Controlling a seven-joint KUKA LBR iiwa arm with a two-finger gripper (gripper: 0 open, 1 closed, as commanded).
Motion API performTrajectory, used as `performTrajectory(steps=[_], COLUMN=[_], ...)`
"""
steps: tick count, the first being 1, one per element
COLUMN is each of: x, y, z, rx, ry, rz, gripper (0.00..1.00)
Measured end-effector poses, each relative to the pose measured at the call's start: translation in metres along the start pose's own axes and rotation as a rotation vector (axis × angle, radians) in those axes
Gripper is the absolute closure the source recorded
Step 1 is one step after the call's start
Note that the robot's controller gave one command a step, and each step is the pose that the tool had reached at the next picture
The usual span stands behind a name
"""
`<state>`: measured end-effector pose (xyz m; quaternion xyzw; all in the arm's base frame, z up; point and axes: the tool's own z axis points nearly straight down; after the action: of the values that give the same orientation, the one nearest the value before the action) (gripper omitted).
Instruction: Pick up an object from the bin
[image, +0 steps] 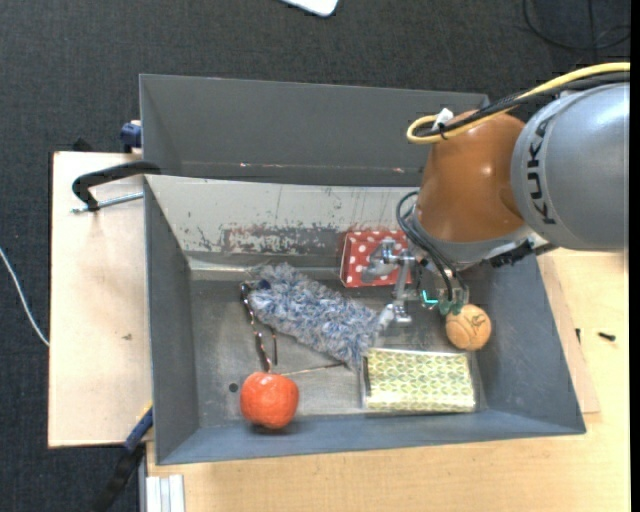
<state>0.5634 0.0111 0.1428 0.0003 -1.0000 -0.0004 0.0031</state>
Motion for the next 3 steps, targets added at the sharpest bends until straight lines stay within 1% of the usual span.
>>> performTrajectory(steps=[1, 2, 3], x=[-0.001, 0.015, 0.015], y=[0.000, 0.028, 0.028], z=[-0.004, 0.067, 0.067], rx=[0.000, 0.003, 0.003], ry=[-0.007, -0.017, -0.017], rz=[0.001, -0.271, -0.271], gripper=[0.00, 1.00, 1.00])
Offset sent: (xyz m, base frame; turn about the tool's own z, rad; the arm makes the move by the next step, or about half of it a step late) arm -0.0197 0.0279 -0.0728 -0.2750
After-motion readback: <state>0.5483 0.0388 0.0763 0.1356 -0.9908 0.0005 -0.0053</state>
